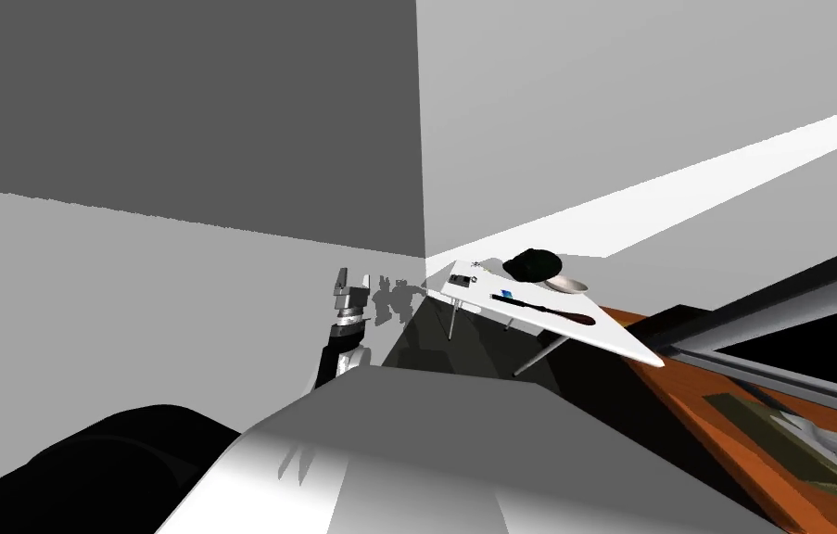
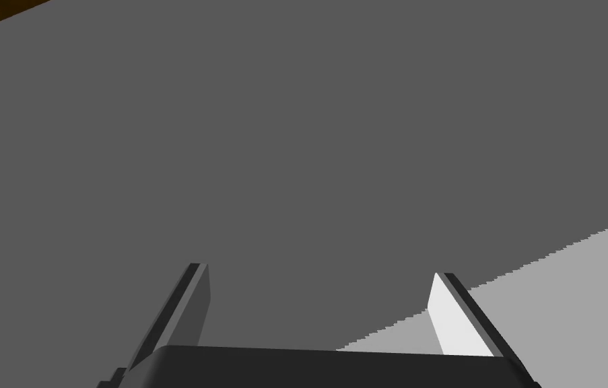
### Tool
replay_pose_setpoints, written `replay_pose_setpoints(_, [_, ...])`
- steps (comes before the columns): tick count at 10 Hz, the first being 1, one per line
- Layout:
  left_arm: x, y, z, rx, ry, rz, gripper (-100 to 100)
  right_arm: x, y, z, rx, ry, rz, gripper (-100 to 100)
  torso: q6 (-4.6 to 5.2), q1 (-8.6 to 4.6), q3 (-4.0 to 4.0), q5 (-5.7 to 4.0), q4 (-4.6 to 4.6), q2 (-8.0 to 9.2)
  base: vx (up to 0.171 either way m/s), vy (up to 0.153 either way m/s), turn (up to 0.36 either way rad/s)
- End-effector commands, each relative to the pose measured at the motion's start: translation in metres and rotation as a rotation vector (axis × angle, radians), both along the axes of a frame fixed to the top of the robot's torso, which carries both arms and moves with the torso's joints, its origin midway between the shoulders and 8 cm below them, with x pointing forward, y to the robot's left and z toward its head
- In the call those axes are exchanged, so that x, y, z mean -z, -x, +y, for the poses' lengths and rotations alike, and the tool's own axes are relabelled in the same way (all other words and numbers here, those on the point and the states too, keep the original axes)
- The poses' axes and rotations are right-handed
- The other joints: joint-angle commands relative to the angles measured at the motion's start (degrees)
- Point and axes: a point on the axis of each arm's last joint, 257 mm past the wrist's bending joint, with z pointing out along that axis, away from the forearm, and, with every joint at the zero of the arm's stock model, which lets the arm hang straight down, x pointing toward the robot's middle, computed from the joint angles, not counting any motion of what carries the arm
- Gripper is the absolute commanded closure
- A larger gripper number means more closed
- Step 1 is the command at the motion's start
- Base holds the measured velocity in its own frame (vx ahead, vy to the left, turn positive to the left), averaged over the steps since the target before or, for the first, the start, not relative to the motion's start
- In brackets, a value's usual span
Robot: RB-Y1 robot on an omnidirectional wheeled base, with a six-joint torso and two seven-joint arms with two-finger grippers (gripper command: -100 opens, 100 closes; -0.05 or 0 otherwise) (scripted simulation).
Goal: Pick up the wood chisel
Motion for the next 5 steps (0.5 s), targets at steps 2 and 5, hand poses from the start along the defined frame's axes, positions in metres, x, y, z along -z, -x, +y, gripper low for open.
replay_pose_setpoints(2, [0.000, 0.000, 0.000, 0.000, 0.000, 0.000, 0, -0.025, -0.012, -0.039, -0.046, 0.077, 0.028, -100, 0.05, -0.02, 0.05, -0.01, 0.01, 0.11, 0.139, 0.050, 0.093])
replay_pose_setpoints(5, [0.000, 0.000, 0.000, 0.000, 0.000, 0.000, 0, -0.059, -0.030, -0.082, -0.099, 0.164, 0.050, -100, 0.04, 0.07, -0.12, 0.01, -0.05, -0.18, 0.204, 0.067, 0.151])
